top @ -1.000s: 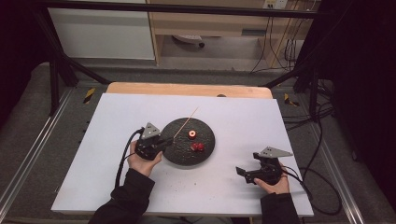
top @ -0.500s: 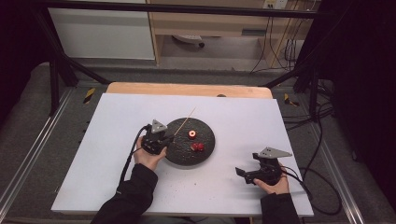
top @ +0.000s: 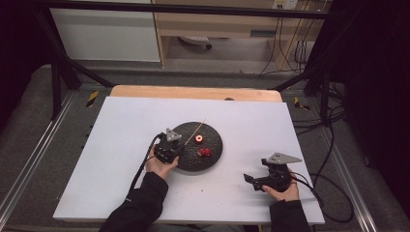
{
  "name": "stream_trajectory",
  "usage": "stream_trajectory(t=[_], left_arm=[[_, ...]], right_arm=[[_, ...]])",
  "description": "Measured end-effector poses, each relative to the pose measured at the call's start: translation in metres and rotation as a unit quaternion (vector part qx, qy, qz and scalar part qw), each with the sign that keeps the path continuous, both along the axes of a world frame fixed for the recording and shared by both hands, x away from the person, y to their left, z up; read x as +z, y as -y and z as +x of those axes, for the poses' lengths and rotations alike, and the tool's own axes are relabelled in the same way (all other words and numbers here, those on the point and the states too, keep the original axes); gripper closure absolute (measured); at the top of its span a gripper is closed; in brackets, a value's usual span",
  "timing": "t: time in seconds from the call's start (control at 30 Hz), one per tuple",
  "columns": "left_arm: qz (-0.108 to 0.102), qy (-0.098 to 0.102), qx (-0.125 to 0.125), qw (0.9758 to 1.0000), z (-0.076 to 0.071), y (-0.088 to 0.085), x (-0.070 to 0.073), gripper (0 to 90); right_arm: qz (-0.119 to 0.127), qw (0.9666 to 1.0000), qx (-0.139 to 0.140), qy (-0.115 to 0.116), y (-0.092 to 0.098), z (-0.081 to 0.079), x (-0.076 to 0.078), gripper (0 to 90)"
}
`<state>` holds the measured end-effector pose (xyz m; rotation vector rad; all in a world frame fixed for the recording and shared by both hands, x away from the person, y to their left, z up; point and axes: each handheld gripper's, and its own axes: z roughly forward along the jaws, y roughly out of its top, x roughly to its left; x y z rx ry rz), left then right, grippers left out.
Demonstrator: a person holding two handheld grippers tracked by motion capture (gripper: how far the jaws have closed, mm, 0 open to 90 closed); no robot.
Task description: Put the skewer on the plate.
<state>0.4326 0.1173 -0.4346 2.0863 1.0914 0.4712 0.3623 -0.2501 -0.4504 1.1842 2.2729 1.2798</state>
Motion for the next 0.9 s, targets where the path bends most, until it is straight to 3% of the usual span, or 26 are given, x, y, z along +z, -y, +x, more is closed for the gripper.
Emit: stream_trajectory(t=[0.4,0.6,0.9], left_arm=[[-0.002,-0.006,0.001,1.0000,0.001,0.003,-0.002,87.3],[-0.007,0.003,-0.008,0.9999,-0.003,-0.003,0.004,75.7],[-0.017,0.015,-0.040,0.9989,-0.015,-0.017,0.017,53.3]], right_arm=[[0.002,1.0000,-0.001,0.002,0.000,0.000,0.000,1.2],[0.002,1.0000,0.000,0.002,0.000,0.000,0.000,1.1],[0.002,1.0000,-0.001,0.001,0.000,-0.001,0.001,0.9]])
